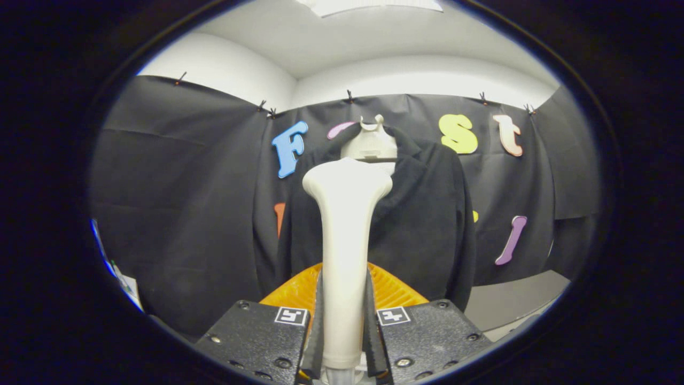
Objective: Iron the clothes twice with a garment steamer, once on the left side and once on the right side.
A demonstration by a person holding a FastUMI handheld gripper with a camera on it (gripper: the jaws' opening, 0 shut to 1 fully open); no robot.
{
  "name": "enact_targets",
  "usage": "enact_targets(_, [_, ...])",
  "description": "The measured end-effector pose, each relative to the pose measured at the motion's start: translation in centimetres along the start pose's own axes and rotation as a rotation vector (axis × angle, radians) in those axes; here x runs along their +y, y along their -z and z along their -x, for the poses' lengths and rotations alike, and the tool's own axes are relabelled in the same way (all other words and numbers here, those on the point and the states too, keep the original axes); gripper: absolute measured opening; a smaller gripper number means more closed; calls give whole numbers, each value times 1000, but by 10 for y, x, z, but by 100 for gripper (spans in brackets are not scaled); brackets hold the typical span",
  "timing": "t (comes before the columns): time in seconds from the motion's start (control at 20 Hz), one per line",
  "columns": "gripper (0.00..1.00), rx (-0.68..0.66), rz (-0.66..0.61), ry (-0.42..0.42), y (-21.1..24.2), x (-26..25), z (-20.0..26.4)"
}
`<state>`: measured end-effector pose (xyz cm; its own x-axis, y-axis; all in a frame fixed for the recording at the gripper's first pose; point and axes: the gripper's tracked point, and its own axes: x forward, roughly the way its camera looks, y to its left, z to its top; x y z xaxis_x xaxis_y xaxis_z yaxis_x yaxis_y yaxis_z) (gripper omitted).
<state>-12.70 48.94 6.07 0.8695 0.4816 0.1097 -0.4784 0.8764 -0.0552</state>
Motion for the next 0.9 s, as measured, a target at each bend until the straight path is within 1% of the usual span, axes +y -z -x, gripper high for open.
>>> enact_targets(0.35, [34, -101, 6, -59, -39, 40, -34])
enact_targets(0.55, [34, -147, 15, -71, -55, 59, -52])
enact_targets(0.75, [34, -152, 32, -54, -54, 68, -75])
enact_targets(0.9, [34, -137, 50, -21, -46, 70, -89])
